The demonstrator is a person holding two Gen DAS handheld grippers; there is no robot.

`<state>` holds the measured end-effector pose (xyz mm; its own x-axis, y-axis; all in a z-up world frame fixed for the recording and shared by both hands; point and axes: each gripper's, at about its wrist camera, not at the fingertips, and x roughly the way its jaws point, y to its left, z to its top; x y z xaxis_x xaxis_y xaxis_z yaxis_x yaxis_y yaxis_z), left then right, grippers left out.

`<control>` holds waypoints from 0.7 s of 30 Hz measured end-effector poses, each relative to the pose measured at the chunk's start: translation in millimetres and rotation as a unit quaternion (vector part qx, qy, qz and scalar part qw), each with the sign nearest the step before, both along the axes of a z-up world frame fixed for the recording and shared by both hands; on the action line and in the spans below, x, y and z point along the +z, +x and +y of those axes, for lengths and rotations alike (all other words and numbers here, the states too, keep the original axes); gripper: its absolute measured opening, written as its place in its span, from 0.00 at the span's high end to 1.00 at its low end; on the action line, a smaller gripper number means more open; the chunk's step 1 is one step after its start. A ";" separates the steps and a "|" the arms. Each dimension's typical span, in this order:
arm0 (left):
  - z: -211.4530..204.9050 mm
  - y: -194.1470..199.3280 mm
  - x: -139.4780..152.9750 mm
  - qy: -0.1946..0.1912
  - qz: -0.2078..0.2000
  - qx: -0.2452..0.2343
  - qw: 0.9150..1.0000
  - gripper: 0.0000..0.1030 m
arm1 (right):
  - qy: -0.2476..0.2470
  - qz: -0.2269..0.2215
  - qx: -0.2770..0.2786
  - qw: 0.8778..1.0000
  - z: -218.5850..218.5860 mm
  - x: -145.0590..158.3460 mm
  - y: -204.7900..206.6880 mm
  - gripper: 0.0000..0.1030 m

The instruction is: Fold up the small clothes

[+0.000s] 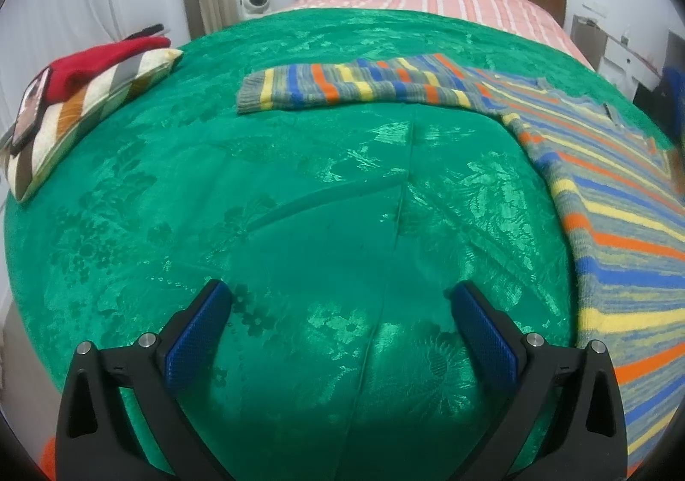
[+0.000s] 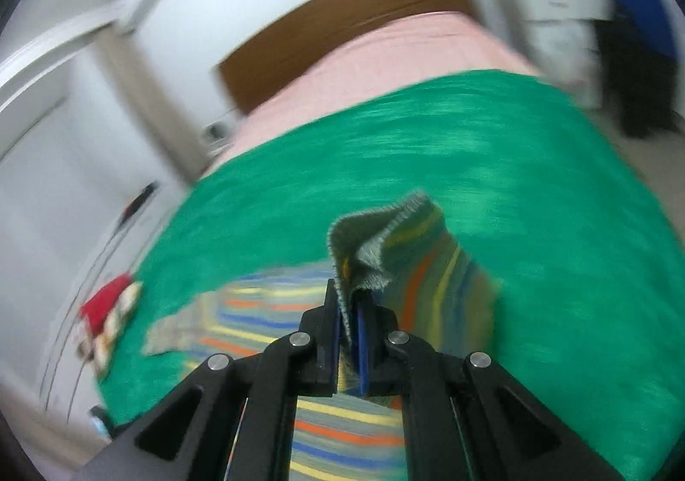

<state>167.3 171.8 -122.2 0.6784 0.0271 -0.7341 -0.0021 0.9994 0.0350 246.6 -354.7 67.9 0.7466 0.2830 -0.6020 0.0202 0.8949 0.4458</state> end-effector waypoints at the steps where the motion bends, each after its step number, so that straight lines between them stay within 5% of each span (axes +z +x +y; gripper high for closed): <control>1: -0.1 0.0 -0.2 0.001 -0.001 -0.001 1.000 0.00 | 0.004 -0.001 0.021 1.000 25.9 0.2 14.0 0.94; 5: 0.1 0.9 -0.8 -0.001 -0.001 -0.004 1.000 0.00 | 0.025 0.006 0.081 0.996 106.5 -26.5 60.5 0.79; 6: 0.2 1.0 -0.9 -0.002 0.000 -0.005 1.000 0.00 | 0.046 0.015 0.093 0.994 116.7 -37.9 66.5 0.55; 7: 0.3 1.3 -1.0 -0.002 0.000 -0.005 1.000 0.00 | 0.081 0.027 0.097 0.992 129.3 -53.1 72.2 0.42; 11: 0.5 1.6 -1.2 -0.002 -0.001 -0.005 1.000 0.00 | 0.111 0.048 0.090 0.989 137.3 -83.8 59.8 0.43; 16: 0.3 1.8 -1.6 0.001 -0.002 -0.004 1.000 0.00 | -0.021 0.058 0.071 0.996 110.6 -101.1 2.2 0.42; 21: -1.3 1.7 -2.3 0.005 -0.005 -0.002 1.000 0.00 | -0.166 0.071 0.014 0.983 58.7 -131.9 -78.8 0.42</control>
<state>169.0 170.5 -124.5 0.6857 0.0314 -0.7273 0.0017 0.9990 0.0447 167.8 -296.0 -64.0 0.6436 0.0721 -0.7620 0.0343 0.9918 0.1229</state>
